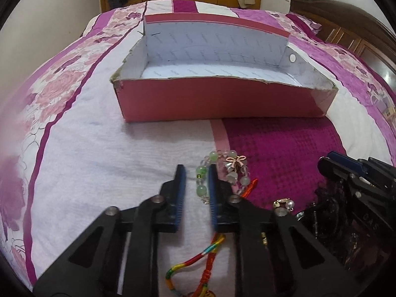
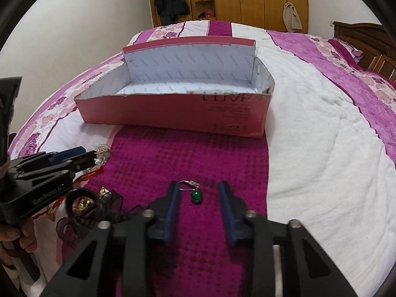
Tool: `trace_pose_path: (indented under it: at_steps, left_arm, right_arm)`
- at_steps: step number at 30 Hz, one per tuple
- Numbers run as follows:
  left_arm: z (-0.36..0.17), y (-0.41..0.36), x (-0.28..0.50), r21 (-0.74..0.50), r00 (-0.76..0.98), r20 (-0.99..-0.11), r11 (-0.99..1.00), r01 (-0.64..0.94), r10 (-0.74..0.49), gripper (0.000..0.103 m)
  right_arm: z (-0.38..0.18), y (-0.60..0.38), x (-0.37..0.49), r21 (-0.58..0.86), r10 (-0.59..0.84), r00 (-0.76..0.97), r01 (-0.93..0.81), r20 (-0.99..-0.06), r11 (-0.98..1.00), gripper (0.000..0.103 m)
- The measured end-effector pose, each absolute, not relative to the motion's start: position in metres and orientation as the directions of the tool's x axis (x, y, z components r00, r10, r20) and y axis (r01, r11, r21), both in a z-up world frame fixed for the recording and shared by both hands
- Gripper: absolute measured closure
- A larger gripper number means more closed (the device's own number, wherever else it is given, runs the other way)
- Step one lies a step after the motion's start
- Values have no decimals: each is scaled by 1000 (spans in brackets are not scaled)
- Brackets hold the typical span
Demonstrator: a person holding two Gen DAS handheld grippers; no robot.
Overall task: Organize jewelry
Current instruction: 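Move left tool to the green-white beaded bracelet while right tool moves to the green pendant earring, then close left gripper on the bracelet while right gripper closes on the earring, then carry the bracelet with left tool while right tool carries the earring into the pink box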
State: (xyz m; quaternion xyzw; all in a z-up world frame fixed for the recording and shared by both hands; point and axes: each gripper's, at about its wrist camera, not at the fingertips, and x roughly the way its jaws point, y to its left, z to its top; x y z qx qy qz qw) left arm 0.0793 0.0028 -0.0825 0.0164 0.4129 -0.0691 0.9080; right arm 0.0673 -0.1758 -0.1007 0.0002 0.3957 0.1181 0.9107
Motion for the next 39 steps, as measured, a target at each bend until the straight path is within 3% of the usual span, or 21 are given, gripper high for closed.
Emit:
trace_pose_path:
  at_steps: [3, 16, 39]
  left_arm:
    - [-81, 5, 79, -44, 651, -749, 989, 143, -127, 103]
    - [-50, 10, 62, -111, 715, -671, 980, 165, -197, 103]
    - [5, 5, 49, -76, 873, -454, 984, 163, -180, 103]
  right_arm:
    - [-101, -175, 69, 94, 216, 655, -216, -724, 972, 87]
    - [-85, -186, 62, 167, 281, 672, -231, -685, 959, 88]
    - [-22, -187, 46, 150, 303, 828, -263, -472, 953, 88]
